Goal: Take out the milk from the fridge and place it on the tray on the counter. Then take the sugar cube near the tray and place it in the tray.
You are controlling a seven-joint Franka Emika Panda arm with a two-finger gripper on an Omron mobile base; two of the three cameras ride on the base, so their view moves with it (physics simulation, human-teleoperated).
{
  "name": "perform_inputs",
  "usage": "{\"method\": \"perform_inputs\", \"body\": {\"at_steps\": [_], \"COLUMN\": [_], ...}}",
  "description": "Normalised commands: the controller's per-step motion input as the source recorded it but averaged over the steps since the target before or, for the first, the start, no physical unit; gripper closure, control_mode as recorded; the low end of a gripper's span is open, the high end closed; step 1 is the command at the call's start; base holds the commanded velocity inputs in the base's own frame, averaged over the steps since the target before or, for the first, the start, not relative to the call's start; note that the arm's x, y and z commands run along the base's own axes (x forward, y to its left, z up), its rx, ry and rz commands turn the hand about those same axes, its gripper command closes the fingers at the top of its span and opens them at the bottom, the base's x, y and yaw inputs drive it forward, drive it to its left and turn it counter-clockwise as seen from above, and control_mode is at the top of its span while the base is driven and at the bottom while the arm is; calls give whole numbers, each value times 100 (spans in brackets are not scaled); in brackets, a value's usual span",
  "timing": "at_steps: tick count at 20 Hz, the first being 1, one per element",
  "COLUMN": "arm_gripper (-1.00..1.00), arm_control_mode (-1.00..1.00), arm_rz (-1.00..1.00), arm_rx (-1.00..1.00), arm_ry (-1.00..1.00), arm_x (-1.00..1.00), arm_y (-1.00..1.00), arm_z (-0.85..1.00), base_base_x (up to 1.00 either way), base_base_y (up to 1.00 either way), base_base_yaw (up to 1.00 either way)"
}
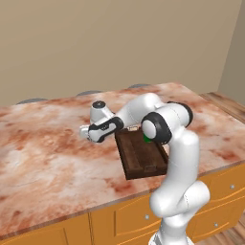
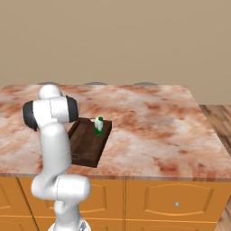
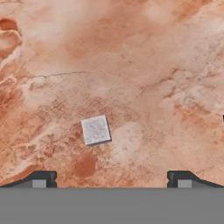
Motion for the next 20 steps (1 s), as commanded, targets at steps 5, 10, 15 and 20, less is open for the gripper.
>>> {"method": "perform_inputs", "body": {"at_steps": [5, 10, 15, 20], "arm_gripper": [-100, -100, -100, -100], "arm_control_mode": [-100, -100, -100, -100], "arm_rz": [0, 0, 0, 0], "arm_rx": [0, 0, 0, 0], "arm_ry": [-1, 0, 0, 0], "arm_x": [21, 12, 17, 25], "arm_y": [2, 9, 2, 4], "arm_z": [-3, -17, -21, -19], "base_base_x": [0, 0, 0, 0], "base_base_y": [0, 0, 0, 0], "base_base_yaw": [0, 0, 0, 0]}}
